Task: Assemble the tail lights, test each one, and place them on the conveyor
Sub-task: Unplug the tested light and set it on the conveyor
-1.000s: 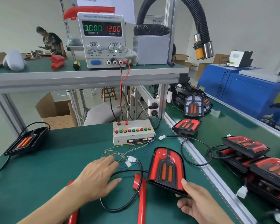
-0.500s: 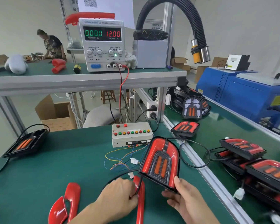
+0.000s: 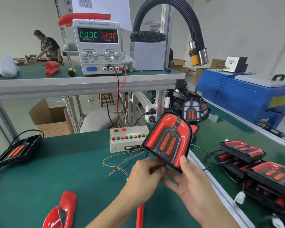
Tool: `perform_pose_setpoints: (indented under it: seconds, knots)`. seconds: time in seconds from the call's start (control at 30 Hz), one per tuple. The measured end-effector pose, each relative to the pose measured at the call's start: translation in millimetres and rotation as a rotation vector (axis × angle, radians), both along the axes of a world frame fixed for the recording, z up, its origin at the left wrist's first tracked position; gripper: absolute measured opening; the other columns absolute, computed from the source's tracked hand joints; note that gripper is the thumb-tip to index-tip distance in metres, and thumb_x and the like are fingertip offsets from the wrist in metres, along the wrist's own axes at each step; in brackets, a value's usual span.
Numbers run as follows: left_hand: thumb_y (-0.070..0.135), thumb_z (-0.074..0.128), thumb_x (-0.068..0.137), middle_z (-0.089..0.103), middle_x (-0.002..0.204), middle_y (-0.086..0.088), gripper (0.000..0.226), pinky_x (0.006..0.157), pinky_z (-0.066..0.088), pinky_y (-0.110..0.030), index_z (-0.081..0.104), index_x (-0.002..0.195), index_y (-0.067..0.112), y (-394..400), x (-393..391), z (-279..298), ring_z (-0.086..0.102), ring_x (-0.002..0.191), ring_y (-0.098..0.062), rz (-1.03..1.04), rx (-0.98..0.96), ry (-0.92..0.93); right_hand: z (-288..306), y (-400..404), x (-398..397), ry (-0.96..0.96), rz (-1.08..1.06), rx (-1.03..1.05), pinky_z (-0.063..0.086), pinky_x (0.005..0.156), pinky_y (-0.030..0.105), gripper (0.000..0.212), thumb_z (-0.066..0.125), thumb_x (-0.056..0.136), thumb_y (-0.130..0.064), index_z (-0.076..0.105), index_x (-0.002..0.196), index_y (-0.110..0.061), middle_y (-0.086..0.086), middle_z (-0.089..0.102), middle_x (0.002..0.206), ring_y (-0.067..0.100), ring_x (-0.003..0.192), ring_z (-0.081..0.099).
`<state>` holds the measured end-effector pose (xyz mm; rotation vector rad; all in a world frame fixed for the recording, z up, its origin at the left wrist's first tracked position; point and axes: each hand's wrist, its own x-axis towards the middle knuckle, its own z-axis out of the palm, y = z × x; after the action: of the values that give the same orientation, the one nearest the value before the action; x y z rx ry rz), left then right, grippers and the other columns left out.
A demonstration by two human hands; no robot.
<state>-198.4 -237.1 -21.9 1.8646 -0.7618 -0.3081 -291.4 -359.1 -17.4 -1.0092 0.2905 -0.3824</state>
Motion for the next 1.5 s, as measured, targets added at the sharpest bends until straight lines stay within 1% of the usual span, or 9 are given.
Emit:
perform_pose_setpoints:
  seconds: [0.1, 0.2, 0.33, 0.5, 0.63, 0.77, 0.97, 1.27, 1.5]
  knots:
    - [0.008, 0.060, 0.094, 0.055, 0.088, 0.006, 0.040, 0.071, 0.039, -0.009, 0.069, 0.110, 0.042, -16.7, -0.4, 2.2, 0.052, 0.075, 0.001, -0.109, -0.028, -0.037, 12.7, -34.4, 19.1, 0.061, -0.093, -0.055, 0.063, 0.076, 0.040, 0.027, 0.052, 0.102, -0.028, 0.066, 0.112, -0.007, 0.014, 0.077, 0.107, 0.031, 0.091, 0.076]
    - [0.013, 0.060, 0.095, 0.061, 0.105, 0.010, 0.048, 0.085, 0.043, -0.012, 0.059, 0.135, 0.040, -27.3, -6.5, 0.3, 0.057, 0.093, 0.004, -0.097, -0.057, -0.033, 14.0, -73.2, 47.4, 0.151, -0.159, -0.073, 0.061, 0.074, 0.041, 0.024, 0.049, 0.107, -0.022, 0.064, 0.110, -0.004, 0.014, 0.077, 0.092, 0.028, 0.079, 0.076]
    - [0.019, 0.058, 0.096, 0.066, 0.102, 0.019, 0.032, 0.073, 0.041, -0.007, 0.070, 0.121, 0.036, -14.8, -15.8, -6.1, 0.056, 0.075, 0.009, -0.111, -0.015, -0.059, 6.7, -123.2, 85.5, 0.219, -0.204, -0.006, 0.058, 0.075, 0.038, 0.024, 0.051, 0.107, -0.023, 0.060, 0.113, -0.001, 0.019, 0.071, 0.094, 0.027, 0.079, 0.071]
    - [0.028, 0.057, 0.092, 0.069, 0.100, 0.019, 0.026, 0.079, 0.051, -0.022, 0.076, 0.105, 0.038, 13.0, -21.2, -8.5, 0.066, 0.088, -0.012, -0.125, 0.019, -0.019, -23.8, -159.7, 110.3, 0.252, -0.211, 0.127, 0.056, 0.063, 0.031, 0.020, 0.051, 0.107, -0.025, 0.053, 0.123, -0.012, 0.013, 0.065, 0.090, 0.020, 0.073, 0.060]
    - [0.019, 0.060, 0.097, 0.070, 0.098, 0.019, 0.026, 0.071, 0.041, -0.009, 0.078, 0.104, 0.036, 25.8, -19.2, -12.3, 0.060, 0.077, 0.004, -0.122, 0.045, -0.032, -46.4, -171.0, 115.8, 0.404, -0.407, -0.036, 0.055, 0.057, 0.034, 0.022, 0.054, 0.106, -0.019, 0.059, 0.101, 0.001, 0.013, 0.060, 0.083, 0.019, 0.064, 0.056]
    - [0.016, 0.061, 0.097, 0.070, 0.096, 0.018, 0.026, 0.068, 0.038, -0.007, 0.078, 0.105, 0.033, 28.3, -19.9, -12.1, 0.056, 0.070, 0.007, -0.130, 0.056, -0.042, -54.5, -170.4, 118.3, 0.461, -0.445, -0.239, 0.058, 0.055, 0.028, 0.025, 0.056, 0.105, -0.025, 0.062, 0.094, -0.004, 0.011, 0.064, 0.089, 0.018, 0.069, 0.060]
    - [0.021, 0.061, 0.095, 0.070, 0.096, 0.021, 0.025, 0.072, 0.045, -0.016, 0.077, 0.101, 0.039, 33.6, -19.1, -17.4, 0.063, 0.084, -0.007, -0.125, 0.072, -0.027, -51.4, -167.0, 119.4, 0.484, -0.439, -0.306, 0.058, 0.061, 0.032, 0.026, 0.060, 0.103, -0.025, 0.064, 0.092, -0.002, 0.014, 0.069, 0.084, 0.023, 0.065, 0.066]
    - [0.015, 0.061, 0.096, 0.071, 0.095, 0.021, 0.028, 0.076, 0.051, -0.024, 0.078, 0.101, 0.036, 44.1, -15.9, -15.8, 0.063, 0.083, -0.020, -0.114, 0.072, -0.005, -58.1, -164.8, 106.9, 0.494, -0.440, -0.370, 0.059, 0.091, 0.043, 0.025, 0.064, 0.100, -0.033, 0.065, 0.087, -0.011, 0.015, 0.073, 0.097, 0.033, 0.096, 0.072]
    - [0.010, 0.059, 0.097, 0.073, 0.095, 0.018, 0.029, 0.077, 0.045, -0.011, 0.078, 0.105, 0.032, 58.1, -16.0, -8.8, 0.063, 0.084, 0.002, -0.084, 0.062, -0.019, -63.1, -161.4, 102.3, 0.536, -0.530, -0.429, 0.056, 0.096, 0.052, 0.048, 0.062, 0.095, -0.054, 0.068, 0.078, -0.010, 0.018, 0.076, 0.091, 0.037, 0.092, 0.073]
